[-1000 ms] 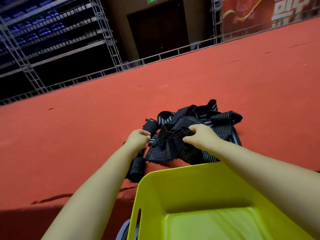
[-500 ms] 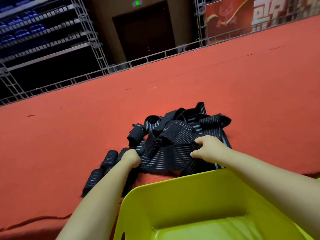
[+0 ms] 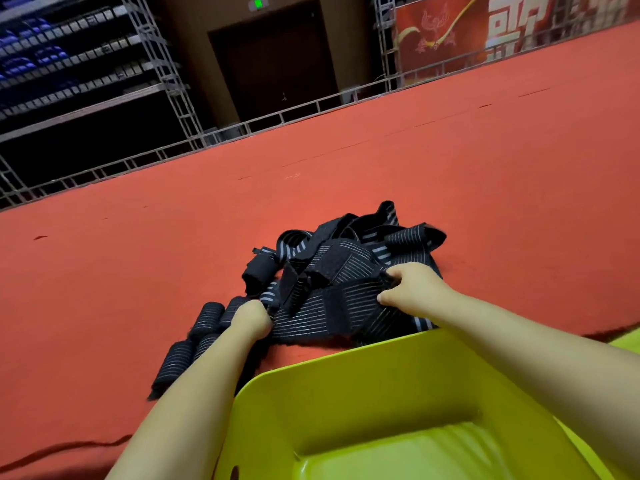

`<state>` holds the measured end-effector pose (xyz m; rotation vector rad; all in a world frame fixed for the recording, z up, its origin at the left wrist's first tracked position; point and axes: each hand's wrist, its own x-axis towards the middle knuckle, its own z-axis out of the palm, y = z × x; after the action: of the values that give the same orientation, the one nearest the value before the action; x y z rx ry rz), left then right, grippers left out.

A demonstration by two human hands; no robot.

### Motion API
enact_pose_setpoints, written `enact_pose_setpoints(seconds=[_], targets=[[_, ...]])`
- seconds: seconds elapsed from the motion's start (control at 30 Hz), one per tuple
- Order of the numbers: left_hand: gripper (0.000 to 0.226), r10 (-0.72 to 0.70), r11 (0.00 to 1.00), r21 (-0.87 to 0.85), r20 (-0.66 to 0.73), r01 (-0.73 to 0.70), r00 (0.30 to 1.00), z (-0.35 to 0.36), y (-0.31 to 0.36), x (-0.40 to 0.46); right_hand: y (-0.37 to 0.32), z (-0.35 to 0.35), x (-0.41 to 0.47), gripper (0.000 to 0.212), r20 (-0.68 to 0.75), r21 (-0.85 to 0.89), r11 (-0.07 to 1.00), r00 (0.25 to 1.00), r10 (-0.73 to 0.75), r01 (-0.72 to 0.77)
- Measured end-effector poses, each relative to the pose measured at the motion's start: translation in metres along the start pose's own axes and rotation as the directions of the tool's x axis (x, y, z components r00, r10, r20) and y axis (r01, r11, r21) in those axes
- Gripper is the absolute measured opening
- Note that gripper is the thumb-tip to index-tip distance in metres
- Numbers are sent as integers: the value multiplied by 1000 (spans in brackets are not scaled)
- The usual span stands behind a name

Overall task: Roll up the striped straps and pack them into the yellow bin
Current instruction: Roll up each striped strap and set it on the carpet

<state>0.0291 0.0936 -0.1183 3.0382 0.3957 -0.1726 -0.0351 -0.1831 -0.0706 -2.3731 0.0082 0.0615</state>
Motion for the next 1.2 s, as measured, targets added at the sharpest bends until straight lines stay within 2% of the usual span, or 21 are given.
enact_pose_setpoints(seconds=[0.03, 0.13, 0.2, 0.3, 0.37, 0.4, 0.47, 0.5, 0.6, 0.67, 0.73, 0.8, 0.93, 1.0, 1.07, 1.13, 1.2], targets=[[12, 20, 997, -73, 4, -20, 1000, -1, 3, 0, 2, -4, 1, 39, -17, 2, 1000, 1000, 8, -8], [26, 9, 930, -368, -10, -12, 1000, -13, 13, -3, 8, -15, 2, 41, -45, 29, 999, 998, 36, -35], [18, -50, 828, -559, 2, 43, 999, -24, 16, -6, 11, -19, 1, 36, -52, 71, 997, 998, 36, -32], [19, -92, 682, -725, 50, 100, 994, -39, 16, -19, 12, -23, -1, 10, -63, 159, 987, 998, 11, -1], [11, -83, 580, -808, 68, 104, 994, -48, 15, -26, 11, -28, -5, 12, -82, 249, 968, 997, -5, 26], [16, -81, 516, -848, 92, 120, 993, -54, 16, -32, 8, -31, -8, 10, -101, 319, 947, 995, -14, 46], [35, -56, 342, -924, 163, 172, 985, -68, 17, -43, 1, -38, -15, 5, -114, 543, 839, 993, 20, 45], [37, -38, 241, -950, 196, 200, 980, -75, 18, -49, -2, -42, -17, 6, -83, 674, 739, 994, 66, 7], [31, 0, -13, -961, 277, 277, 961, -101, 24, -75, -8, -54, -21, 7, 84, 881, 445, 979, 183, -159], [27, 57, -128, -957, 253, 259, 966, -115, 31, -93, -10, -61, -24, 13, 122, 898, 394, 970, 210, -198], [25, 127, -198, -959, 182, 205, 975, -126, 38, -111, -10, -67, -30, 13, 95, 885, 432, 976, 195, -173], [34, 196, -205, -971, 84, 124, 977, -135, 43, -126, -8, -72, -39, 9, 96, 862, 481, 983, 158, -161], [55, 362, -70, -993, -116, -97, 925, -148, 53, -156, -1, -79, -54, 5, 186, 755, 634, 982, 37, -167], [42, 401, -1, -980, -182, -199, 898, -153, 62, -176, 1, -82, -62, 9, 221, 710, 692, 975, -37, -134], [28, 432, 113, -943, -238, -314, 870, -155, 70, -196, 2, -85, -72, 19, 271, 651, 753, 956, -115, -94], [21, 456, 230, -879, -282, -418, 844, -156, 74, -213, 3, -88, -82, 36, 359, 592, 803, 915, -186, -70], [17, 456, 306, -814, -330, -494, 826, -157, 77, -228, 6, -92, -92, 47, 481, 506, 861, 846, -231, -52]])
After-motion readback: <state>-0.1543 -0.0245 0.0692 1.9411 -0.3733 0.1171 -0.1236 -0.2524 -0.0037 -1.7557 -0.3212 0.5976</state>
